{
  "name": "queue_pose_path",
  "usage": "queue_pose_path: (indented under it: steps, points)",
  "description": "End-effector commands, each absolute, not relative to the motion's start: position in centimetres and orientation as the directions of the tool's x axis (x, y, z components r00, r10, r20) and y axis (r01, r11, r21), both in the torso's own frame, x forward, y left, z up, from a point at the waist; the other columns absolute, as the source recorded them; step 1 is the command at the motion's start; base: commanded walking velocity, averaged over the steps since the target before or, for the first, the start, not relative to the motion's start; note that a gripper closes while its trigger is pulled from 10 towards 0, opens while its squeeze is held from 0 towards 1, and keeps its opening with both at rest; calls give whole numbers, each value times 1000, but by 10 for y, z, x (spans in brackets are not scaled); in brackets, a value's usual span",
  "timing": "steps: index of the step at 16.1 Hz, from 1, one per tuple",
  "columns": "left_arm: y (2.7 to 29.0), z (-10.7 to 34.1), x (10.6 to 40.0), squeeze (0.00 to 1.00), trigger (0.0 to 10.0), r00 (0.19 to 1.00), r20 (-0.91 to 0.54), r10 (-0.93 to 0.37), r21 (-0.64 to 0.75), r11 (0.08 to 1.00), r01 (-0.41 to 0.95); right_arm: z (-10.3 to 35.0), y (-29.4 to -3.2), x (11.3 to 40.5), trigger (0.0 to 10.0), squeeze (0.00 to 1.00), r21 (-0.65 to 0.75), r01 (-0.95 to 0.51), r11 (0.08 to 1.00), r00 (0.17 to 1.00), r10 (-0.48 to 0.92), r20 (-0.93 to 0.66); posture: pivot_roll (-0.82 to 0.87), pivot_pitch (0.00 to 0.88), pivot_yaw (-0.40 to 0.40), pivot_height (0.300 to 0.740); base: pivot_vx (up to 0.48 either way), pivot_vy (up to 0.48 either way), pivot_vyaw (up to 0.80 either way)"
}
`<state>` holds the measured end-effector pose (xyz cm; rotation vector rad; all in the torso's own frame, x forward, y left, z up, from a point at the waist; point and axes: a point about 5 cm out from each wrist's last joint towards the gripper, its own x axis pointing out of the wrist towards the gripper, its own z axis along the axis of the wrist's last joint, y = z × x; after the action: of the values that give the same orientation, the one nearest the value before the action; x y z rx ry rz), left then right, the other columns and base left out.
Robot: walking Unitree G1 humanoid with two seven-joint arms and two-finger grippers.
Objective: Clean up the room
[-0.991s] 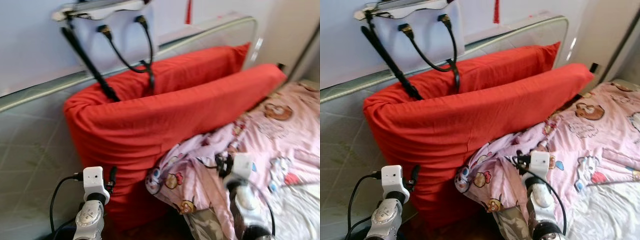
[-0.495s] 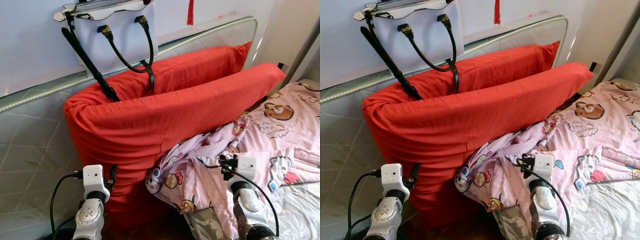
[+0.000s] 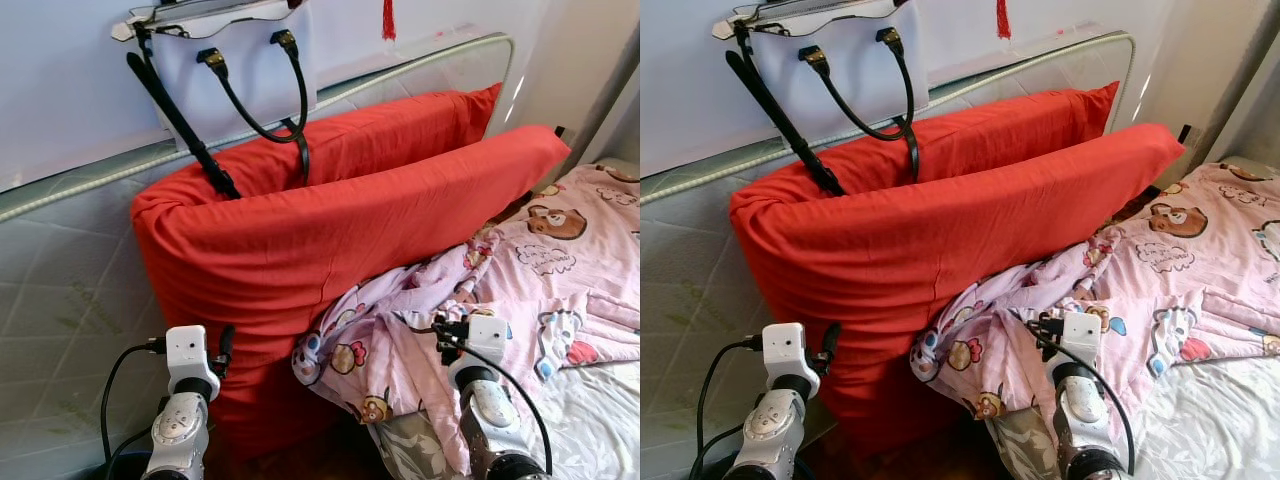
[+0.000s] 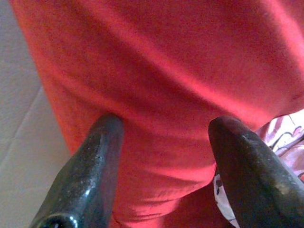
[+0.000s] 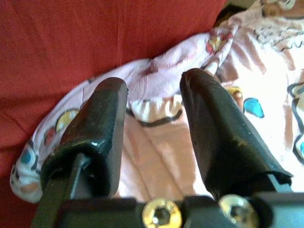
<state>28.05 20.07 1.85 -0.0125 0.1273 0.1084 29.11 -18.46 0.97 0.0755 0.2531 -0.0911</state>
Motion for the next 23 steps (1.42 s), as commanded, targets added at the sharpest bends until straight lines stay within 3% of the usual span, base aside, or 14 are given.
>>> queue_pose_path:
  steps: [1,2,10,12,23]
  points:
    - [205,19,282,0,10000,983,-135,123,-13,992,-126,11,-182,294,10000,0,56,83,995,961,-65,-269,-77,1,35,710,0,0,0]
    - [205,20,282,0,10000,983,-133,124,-13,992,-127,12,-182,295,10000,0,49,74,996,965,-59,-256,-77,0,36,695,0,0,0]
    - [205,20,282,0,10000,984,-134,118,-15,992,-121,10,-177,295,10000,0,52,63,997,961,-46,-273,-76,0,41,695,0,0,0]
    - [205,19,282,0,10000,984,-137,117,-16,993,-120,9,-177,294,10000,0,56,62,997,960,-44,-277,-77,0,42,670,0,0,0]
    - [204,16,280,0,10000,983,-155,97,-31,994,-103,11,-174,295,10000,0,57,51,997,964,-34,-264,-83,0,42,670,0,0,0]
